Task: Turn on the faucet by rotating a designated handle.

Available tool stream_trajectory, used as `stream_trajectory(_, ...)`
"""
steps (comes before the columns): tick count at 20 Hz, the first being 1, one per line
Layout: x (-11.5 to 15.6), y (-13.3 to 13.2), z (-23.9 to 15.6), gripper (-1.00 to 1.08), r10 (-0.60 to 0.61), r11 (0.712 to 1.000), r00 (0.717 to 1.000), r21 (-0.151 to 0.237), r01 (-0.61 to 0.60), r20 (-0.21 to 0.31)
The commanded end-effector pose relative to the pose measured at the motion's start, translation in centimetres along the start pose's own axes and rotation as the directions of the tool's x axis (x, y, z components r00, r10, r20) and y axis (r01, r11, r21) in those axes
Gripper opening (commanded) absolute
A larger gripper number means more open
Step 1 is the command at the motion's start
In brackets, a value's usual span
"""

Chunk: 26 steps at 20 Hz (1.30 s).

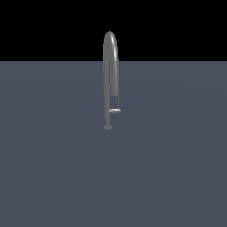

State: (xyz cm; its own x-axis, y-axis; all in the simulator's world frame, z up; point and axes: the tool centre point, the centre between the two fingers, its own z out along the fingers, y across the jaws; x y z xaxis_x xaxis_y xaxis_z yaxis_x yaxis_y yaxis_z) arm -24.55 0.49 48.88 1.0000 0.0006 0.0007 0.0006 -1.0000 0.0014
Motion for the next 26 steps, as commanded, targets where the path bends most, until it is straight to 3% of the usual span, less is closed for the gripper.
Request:
stream_trajectory(1,0.0,0.0,0.0,-1.0,0.0,1.0,1.0,0.0,0.0,0.0)
stream_trajectory(13,1.9,-0.2,0.3,-1.0,0.039,0.998,0.998,0.038,-0.041,0.05)
stream_trajectory(26,8.2,-0.4,2.0,-1.0,0.152,0.971,0.963,0.147,-0.187,0.221)
